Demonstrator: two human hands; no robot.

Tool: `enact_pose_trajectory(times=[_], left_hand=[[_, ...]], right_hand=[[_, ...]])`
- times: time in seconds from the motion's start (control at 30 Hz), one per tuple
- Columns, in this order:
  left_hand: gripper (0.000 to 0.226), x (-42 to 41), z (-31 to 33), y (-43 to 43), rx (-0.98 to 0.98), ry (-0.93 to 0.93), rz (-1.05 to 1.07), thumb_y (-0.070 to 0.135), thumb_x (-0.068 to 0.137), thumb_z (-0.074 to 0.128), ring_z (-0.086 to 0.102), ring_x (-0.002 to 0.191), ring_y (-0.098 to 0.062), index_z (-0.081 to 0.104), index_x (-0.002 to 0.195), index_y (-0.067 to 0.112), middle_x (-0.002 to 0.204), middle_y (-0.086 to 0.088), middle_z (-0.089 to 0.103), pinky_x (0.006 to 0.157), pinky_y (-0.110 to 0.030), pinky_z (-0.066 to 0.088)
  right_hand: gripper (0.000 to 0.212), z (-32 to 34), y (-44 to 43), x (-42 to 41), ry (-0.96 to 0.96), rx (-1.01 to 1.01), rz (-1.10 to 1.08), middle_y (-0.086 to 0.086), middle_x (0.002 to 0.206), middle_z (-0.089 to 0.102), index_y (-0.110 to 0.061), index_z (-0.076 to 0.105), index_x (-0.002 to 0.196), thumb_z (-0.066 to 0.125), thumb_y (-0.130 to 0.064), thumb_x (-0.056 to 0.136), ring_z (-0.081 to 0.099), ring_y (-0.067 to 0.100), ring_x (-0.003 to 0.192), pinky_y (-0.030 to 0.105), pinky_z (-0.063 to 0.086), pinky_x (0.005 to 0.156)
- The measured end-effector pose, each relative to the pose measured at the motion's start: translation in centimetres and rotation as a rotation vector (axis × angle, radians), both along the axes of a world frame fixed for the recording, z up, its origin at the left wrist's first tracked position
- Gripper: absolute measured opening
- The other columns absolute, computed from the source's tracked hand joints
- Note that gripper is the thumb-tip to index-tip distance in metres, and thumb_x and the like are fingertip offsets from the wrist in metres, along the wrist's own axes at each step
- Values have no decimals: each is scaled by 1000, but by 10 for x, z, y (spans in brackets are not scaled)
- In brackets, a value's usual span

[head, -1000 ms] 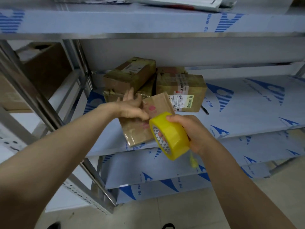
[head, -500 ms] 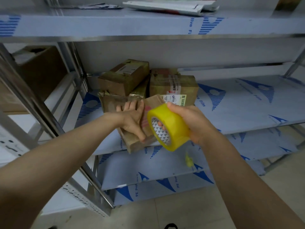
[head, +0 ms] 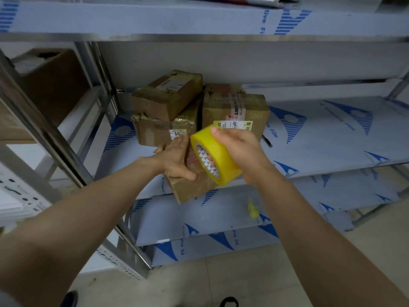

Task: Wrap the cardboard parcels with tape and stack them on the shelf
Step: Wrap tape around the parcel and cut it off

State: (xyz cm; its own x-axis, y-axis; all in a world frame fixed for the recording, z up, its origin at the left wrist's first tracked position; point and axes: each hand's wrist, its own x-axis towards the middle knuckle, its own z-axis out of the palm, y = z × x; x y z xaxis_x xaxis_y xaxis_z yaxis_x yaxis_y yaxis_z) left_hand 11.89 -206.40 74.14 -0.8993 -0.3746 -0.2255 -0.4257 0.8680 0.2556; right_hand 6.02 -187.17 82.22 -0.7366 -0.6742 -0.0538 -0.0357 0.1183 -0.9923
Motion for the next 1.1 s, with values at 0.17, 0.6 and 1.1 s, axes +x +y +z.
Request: enact_pose_trajectory(times=[0.17, 0.6, 1.1], left_hand=[[130, -5, 4, -2, -3, -60, 11, 68, 60, 70, 8, 145, -20, -7, 150, 16, 159, -1, 4, 115, -50, 10], [132, -21, 29, 8, 114, -262, 80, 90, 51, 51, -2, 147, -26, -9, 151, 27, 160, -4, -9, 117, -52, 4], [53, -70, 12, 9, -310, 72, 328, 43, 103, 22, 56, 113, -33, 61, 118, 11, 122, -15, 61, 87, -39, 40]], right_hand=[[20, -35, 36, -1, 203, 125, -82, -30, 92, 56, -35, 66, 106, 61, -41, 88, 51, -14, 82, 9, 39, 68], [25, -133, 32, 10, -181, 244, -189, 0, 88, 69, -17, 60, 102, 66, -36, 87, 65, 6, 72, 21, 51, 63], [54, -146, 12, -1, -128, 350, -244, 0, 106, 61, -13, 63, 110, 71, -53, 75, 59, 19, 100, 36, 48, 86]])
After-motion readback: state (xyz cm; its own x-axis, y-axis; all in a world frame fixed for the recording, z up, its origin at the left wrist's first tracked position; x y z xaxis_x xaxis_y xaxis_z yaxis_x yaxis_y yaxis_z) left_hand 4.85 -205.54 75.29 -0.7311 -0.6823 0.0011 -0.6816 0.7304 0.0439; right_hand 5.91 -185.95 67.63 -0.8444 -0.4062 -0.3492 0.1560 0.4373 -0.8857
